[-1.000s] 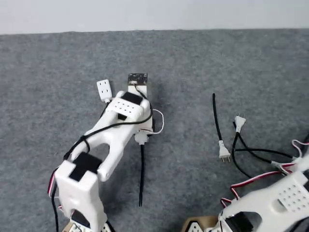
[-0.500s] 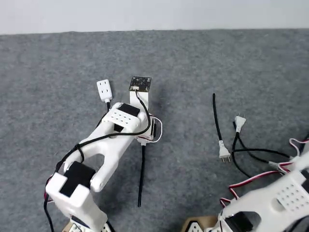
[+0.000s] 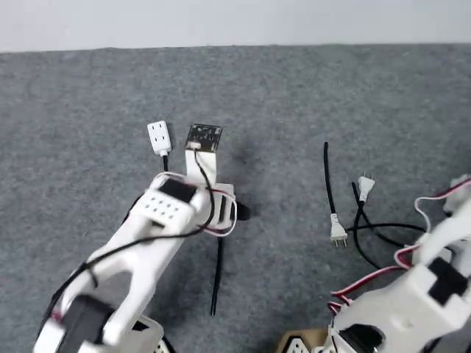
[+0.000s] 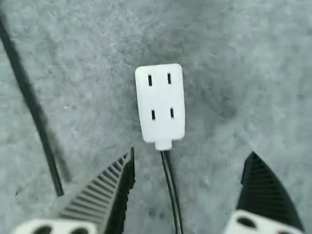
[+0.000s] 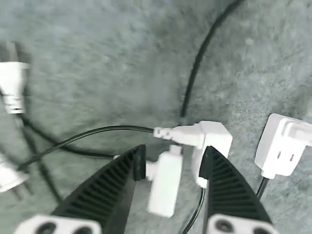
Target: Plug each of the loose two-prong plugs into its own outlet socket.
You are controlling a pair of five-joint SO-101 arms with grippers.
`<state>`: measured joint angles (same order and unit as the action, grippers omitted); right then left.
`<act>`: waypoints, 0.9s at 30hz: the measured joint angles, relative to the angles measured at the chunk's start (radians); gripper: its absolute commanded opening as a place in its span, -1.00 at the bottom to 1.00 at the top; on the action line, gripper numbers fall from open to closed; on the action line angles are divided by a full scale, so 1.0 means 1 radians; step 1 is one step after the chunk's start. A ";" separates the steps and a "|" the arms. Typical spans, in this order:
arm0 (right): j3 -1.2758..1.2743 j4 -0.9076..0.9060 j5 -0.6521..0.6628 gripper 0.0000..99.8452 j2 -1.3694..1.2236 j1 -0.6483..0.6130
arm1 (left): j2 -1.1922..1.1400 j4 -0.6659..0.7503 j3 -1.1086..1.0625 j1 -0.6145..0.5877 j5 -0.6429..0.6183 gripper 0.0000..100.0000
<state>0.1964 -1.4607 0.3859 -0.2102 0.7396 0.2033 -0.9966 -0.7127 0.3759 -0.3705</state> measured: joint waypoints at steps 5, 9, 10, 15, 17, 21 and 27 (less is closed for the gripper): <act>-0.023 -0.057 -0.118 -0.63 0.104 -0.092 | 0.198 0.000 -0.124 0.000 0.049 -0.35; -0.115 -0.034 -0.278 -0.67 0.112 -0.203 | 0.279 0.000 -0.175 -0.052 0.064 -0.35; -0.153 -0.009 -0.301 -0.72 0.112 -0.239 | 0.288 0.008 -0.183 -0.075 0.066 -0.35; -0.373 0.146 -0.338 -0.77 0.112 -0.414 | 0.299 0.141 -0.241 -0.212 0.068 -0.35; -0.457 0.204 -0.338 -0.77 0.112 -0.451 | 0.299 0.178 -0.250 -0.249 0.080 -0.35; -0.580 0.298 -0.299 -0.78 0.112 -0.460 | 0.299 0.192 -0.250 -0.259 0.132 -0.35; -0.644 0.385 -0.198 -0.78 0.112 -0.460 | 0.299 0.196 -0.250 -0.262 0.141 -0.35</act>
<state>-0.4480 -1.0756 0.1880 -0.0982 0.2793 0.5025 -0.8002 -0.9628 0.1135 -0.2294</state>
